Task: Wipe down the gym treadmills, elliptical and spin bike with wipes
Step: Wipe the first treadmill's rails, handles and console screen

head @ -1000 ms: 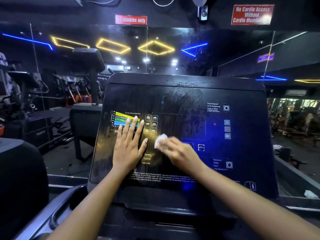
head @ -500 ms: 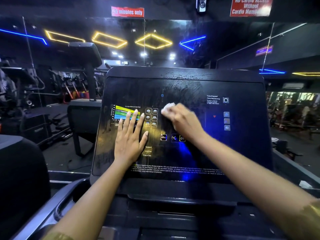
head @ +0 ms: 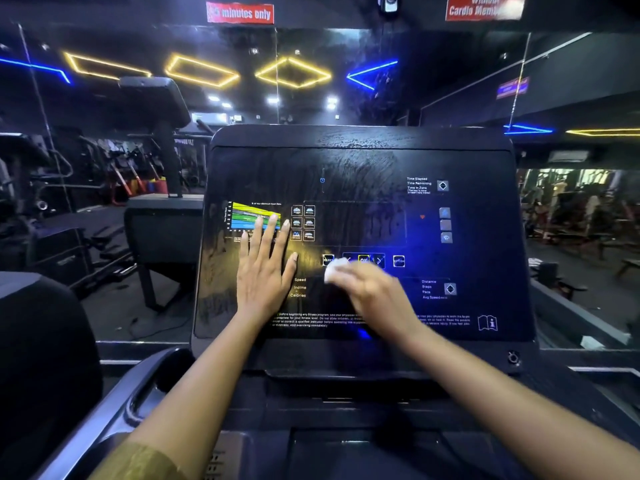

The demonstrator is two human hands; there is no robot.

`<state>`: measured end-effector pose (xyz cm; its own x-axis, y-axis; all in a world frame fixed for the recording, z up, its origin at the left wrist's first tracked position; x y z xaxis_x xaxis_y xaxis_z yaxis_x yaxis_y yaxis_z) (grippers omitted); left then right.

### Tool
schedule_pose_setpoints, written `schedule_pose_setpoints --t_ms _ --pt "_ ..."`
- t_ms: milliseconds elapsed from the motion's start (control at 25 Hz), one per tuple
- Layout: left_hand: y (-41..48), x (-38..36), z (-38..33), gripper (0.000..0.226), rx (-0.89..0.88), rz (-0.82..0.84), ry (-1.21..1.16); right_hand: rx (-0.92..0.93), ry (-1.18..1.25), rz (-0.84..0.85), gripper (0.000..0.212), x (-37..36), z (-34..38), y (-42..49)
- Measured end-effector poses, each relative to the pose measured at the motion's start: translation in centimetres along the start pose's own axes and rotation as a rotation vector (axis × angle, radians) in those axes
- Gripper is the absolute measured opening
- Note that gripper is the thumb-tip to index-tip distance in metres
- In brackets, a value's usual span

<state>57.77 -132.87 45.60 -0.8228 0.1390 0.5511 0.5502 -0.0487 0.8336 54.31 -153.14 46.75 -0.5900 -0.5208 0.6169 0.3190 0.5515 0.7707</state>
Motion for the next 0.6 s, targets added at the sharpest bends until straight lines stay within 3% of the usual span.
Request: schedule_pose_setpoints --t_ms 80,160,360,480,600 --pt "-1.6 -0.1 -0.3 0.057 -0.055 0.004 0.023 -0.159 -0.002 -0.081 0.029 1.0 -2.4 4.0" --pt "-3.4 -0.3 -0.5 0.057 -0.103 0.019 0.049 -0.249 -0.050 -0.044 0.037 0.6 -3.2 5.7" --pt "-5.2 -0.3 -0.5 0.057 -0.106 0.042 0.063 -0.067 -0.219 0.074 0.029 -2.6 0.8 -2.3" --pt "-5.6 -0.3 -0.4 0.057 -0.111 0.056 0.051 0.057 -0.130 0.120 0.028 -3.6 3.2 -7.8" --pt "-5.8 -0.1 0.0 0.057 -0.110 0.073 0.057 0.046 0.013 0.069 0.025 -2.8 2.3 -6.0"
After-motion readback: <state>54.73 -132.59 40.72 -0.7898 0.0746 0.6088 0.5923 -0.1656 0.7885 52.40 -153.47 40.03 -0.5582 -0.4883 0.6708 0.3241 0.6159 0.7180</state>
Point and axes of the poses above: each hand's wrist, its own y-axis towards the middle knuckle, its own x-axis out of the back of the hand, z = x × y, the point moved 2 cm from there along y, towards the middle knuckle, and after that the axes turned 6 degrees about z, right-handed, at the moved point
